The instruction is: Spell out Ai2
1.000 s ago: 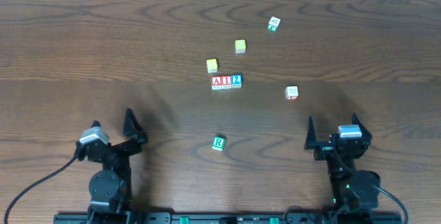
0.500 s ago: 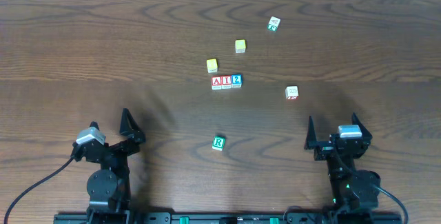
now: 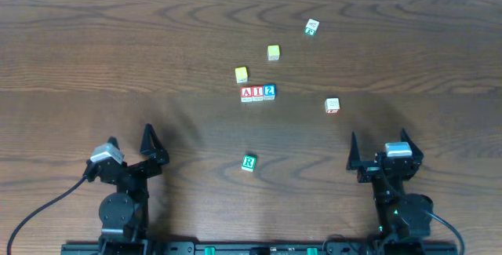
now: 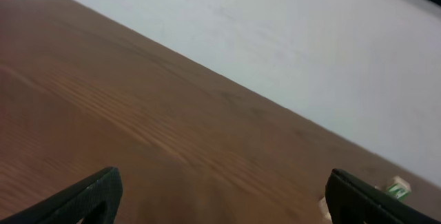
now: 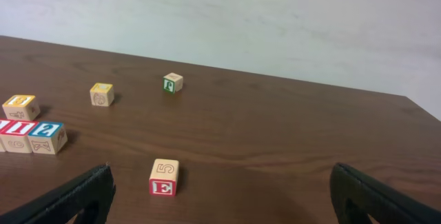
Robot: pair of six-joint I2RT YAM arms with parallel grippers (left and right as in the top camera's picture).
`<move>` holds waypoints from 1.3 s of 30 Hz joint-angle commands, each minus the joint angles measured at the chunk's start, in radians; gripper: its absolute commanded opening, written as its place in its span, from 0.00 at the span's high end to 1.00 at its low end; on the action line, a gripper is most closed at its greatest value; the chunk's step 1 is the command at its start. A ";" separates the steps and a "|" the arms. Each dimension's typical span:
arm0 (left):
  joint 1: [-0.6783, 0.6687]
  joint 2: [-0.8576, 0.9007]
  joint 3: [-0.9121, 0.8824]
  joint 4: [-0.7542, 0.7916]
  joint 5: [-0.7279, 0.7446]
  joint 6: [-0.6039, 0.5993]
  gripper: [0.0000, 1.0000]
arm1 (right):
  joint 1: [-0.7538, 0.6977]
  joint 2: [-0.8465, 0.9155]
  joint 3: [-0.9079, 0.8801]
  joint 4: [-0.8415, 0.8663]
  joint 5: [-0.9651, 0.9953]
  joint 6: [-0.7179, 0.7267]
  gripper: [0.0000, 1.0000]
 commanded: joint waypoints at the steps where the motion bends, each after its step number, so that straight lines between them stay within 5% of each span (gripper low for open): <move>1: 0.006 -0.006 -0.016 -0.053 0.020 0.176 0.05 | 0.002 -0.001 -0.002 -0.005 0.000 0.011 0.01; 5: 0.006 -0.006 -0.016 -0.053 0.022 0.267 0.05 | 0.002 -0.001 -0.002 -0.005 0.000 0.011 0.01; 39: 0.006 -0.005 -0.016 -0.051 0.036 0.262 0.05 | 0.002 -0.001 -0.002 -0.005 0.000 0.011 0.01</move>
